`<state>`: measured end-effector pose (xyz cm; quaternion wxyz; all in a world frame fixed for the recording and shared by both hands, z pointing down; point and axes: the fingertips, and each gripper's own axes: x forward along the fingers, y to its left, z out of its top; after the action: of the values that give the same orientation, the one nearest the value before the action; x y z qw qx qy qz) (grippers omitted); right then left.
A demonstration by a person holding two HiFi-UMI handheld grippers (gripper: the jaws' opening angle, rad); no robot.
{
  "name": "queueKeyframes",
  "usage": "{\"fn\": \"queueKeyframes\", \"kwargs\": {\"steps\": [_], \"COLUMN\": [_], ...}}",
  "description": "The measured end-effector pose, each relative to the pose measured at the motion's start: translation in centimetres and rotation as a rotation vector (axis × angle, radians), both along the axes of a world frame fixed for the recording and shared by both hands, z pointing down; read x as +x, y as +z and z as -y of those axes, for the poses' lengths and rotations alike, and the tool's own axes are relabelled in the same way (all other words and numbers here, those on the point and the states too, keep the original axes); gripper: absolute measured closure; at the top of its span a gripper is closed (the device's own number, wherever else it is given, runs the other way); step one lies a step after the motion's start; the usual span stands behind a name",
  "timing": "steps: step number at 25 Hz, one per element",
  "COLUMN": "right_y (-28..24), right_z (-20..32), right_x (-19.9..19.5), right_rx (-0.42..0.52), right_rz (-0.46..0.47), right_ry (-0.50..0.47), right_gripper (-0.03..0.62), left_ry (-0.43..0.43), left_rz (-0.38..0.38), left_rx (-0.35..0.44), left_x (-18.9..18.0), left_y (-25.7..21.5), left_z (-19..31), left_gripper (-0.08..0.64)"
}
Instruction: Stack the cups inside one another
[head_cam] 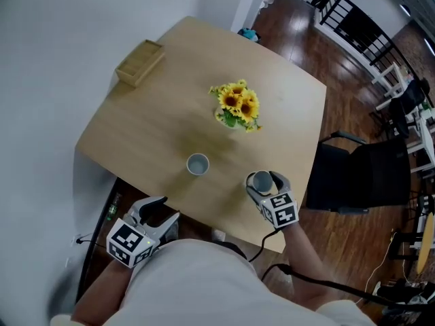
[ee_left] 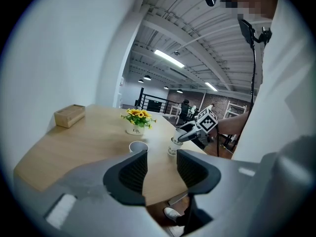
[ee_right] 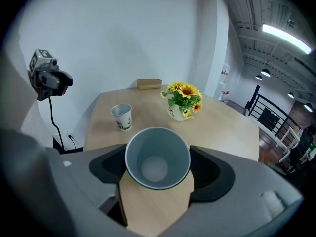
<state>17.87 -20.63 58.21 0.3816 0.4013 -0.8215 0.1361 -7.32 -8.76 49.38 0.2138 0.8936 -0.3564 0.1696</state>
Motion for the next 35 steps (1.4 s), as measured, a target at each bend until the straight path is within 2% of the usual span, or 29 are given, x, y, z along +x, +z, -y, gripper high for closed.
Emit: {"fn": "queueKeyframes", "kwargs": {"steps": [14,20,26,30,35], "right_y": [-0.6,-2.7,-3.3,-1.8,0.6], "right_z": [-0.6,-1.5,-2.0,-1.5,0.8], "right_x": [-0.7,-2.5,-8.3,-13.8,-18.8], "right_rx": [0.016,0.058,0.078,0.071,0.050], "right_rz": [-0.021,-0.027,-0.006,-0.005,0.018], "right_ry": [0.044,0.059,-0.007,-0.090,-0.116], "right_gripper": [0.187,0.187,0.187,0.187,0.186], "left_ry": [0.040,0.102,0.109,0.080,0.025], "left_rz": [-0.012,-0.014,-0.036,-0.019,-0.003], "left_rx": [0.008,0.017,0.022,0.018,0.013], "left_x": [-1.9,-2.6,-4.6,-7.1,-10.5], "left_y": [0.1,0.4,0.3,0.8,1.1], "left_z": [0.5,0.1,-0.4,-0.8,-1.7], "left_gripper": [0.347,0.339,0.336,0.327,0.327]}}
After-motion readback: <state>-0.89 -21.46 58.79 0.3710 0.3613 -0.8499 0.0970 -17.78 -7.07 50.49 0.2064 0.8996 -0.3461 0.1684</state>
